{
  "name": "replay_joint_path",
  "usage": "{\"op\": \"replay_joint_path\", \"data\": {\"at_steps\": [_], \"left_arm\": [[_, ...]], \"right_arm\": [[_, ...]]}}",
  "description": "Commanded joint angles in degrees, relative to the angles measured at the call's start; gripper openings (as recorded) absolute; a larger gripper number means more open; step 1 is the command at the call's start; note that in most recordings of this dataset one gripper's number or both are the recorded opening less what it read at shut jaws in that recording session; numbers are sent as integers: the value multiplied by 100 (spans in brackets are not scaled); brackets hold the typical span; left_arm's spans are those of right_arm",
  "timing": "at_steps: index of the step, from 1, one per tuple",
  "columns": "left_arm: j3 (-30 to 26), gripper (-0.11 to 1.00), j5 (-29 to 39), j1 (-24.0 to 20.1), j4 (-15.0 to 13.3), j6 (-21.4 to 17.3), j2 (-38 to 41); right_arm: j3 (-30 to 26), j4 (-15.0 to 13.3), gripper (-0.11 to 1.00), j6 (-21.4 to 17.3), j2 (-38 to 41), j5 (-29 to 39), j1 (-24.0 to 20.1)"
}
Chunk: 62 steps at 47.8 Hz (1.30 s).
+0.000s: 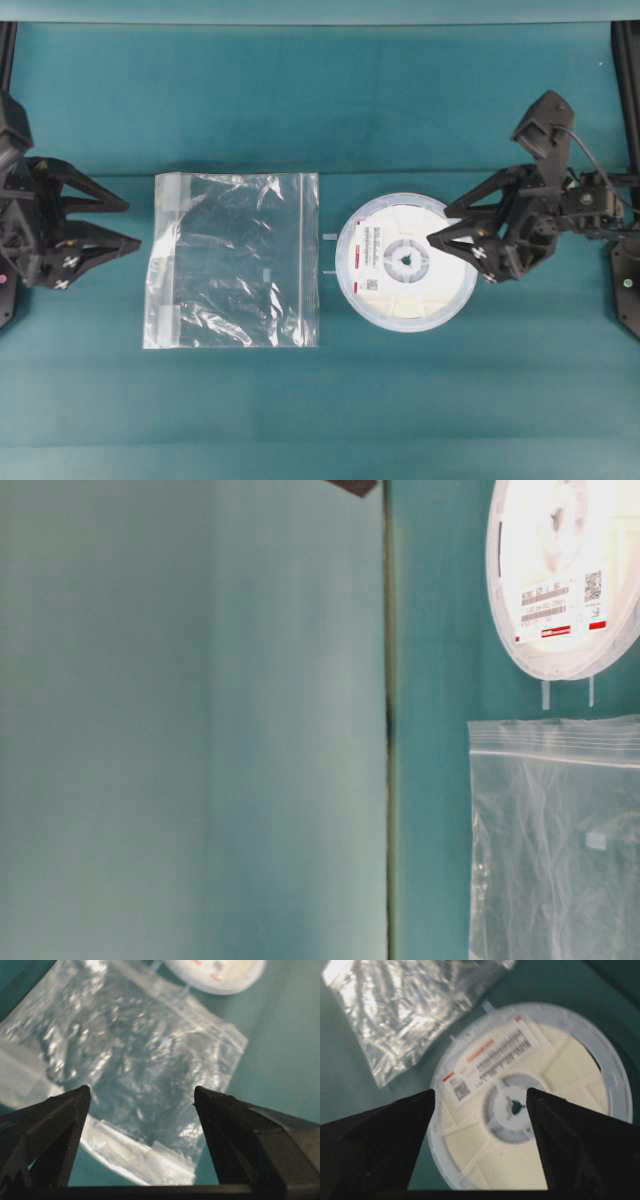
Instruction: Take out the reel from the clear zip bag.
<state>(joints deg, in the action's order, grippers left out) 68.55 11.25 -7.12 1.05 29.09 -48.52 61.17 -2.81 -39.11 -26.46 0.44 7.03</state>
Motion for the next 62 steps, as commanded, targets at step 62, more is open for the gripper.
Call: {"op": "replay_joint_path", "data": {"at_steps": [62], "left_arm": [[-475,89,-448,545,18,-2109,-132]], "right_arm": [[18,-1837,87,932,-1652,527,-615]]}}
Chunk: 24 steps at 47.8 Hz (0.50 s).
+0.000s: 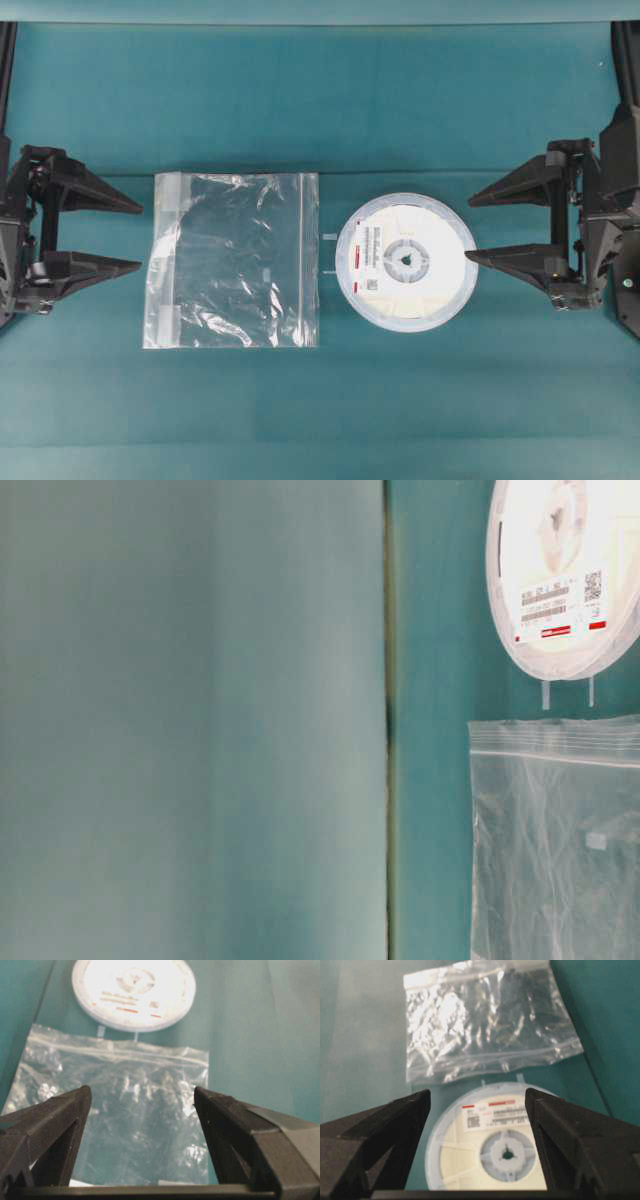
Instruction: Take out the reel from the clear zip bag.
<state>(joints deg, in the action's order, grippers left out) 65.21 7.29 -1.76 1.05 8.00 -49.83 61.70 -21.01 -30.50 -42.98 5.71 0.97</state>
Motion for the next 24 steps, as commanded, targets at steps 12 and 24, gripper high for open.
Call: {"op": "replay_joint_path", "data": {"at_steps": [12,24], "left_arm": [[-141,87,-62,9,18,26,0],[-132,87,-53,9,18,26,0]], "right_arm": [[-44,-18,87,70,0,9,-9],[-35,-18,87,62,-9,9,-9]]}}
